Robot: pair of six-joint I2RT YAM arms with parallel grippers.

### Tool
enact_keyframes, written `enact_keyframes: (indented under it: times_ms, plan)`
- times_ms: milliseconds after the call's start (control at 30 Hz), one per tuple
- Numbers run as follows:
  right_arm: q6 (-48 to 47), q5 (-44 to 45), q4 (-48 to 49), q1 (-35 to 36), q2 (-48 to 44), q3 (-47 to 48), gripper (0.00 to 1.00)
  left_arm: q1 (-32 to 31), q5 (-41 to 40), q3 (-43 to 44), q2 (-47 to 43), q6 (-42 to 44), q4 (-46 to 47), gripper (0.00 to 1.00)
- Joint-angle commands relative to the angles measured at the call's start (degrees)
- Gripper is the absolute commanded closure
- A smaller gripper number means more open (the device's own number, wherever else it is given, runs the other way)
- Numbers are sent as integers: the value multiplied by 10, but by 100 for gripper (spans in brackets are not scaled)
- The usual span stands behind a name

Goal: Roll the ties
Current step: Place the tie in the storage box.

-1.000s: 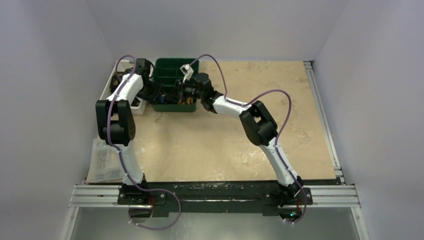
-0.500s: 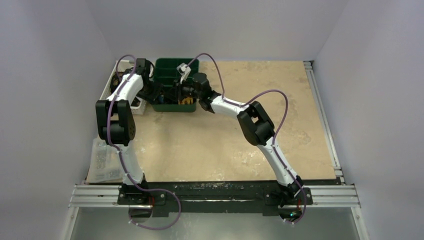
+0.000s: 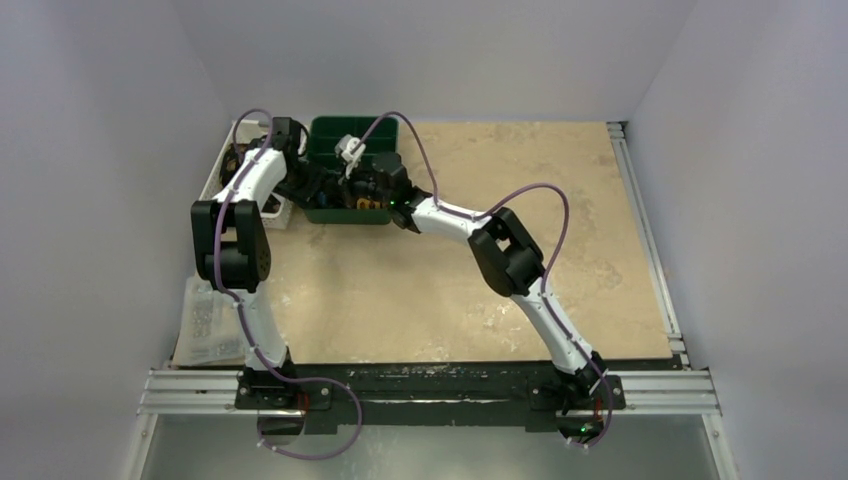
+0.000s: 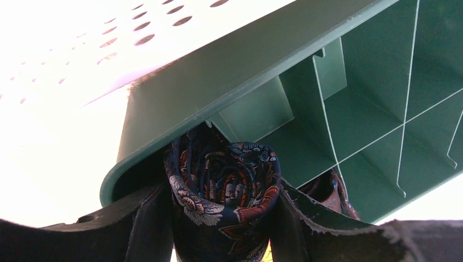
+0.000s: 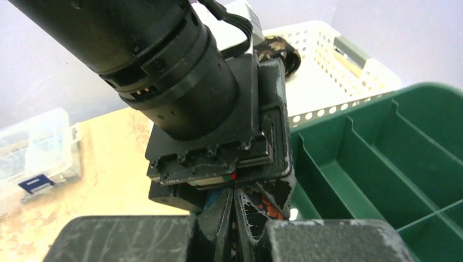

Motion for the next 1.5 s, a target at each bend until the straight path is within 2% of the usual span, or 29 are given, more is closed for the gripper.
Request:
enact_keyframes:
  times_ms: [0, 333, 600, 833, 967, 1033, 1133, 1167, 1200, 1300, 1467]
  plan:
    - [-80, 38, 20, 12, 15, 40, 95, -1, -17, -24, 1, 26, -49, 47]
    - [-158, 24, -54, 13, 30, 44, 100, -4, -15, -17, -4, 31, -51, 44]
    - [-263, -8, -177, 14, 44, 95, 100, -4, -15, -18, -9, 39, -53, 39]
    - [-321, -10, -231, 14, 41, 98, 100, -6, -6, -14, -10, 49, -50, 29]
    - [-343, -6, -249, 15, 45, 106, 100, -5, -5, -8, -15, 51, -49, 27]
    - [-348, 0, -252, 16, 45, 105, 100, -6, -5, -4, -16, 50, -50, 39]
    - [-350, 2, -249, 17, 44, 102, 100, -8, -2, -2, -17, 47, -48, 62]
    - [-351, 3, -249, 17, 44, 102, 100, -7, 0, 0, -17, 47, -46, 67]
    - [-352, 3, -249, 17, 44, 101, 100, -7, 0, 1, -17, 47, -45, 68]
    - [-357, 6, -248, 17, 44, 99, 100, -12, -1, 14, -20, 57, -45, 52]
    - [-372, 13, -253, 19, 45, 99, 100, -14, -4, 27, -22, 59, -54, 48]
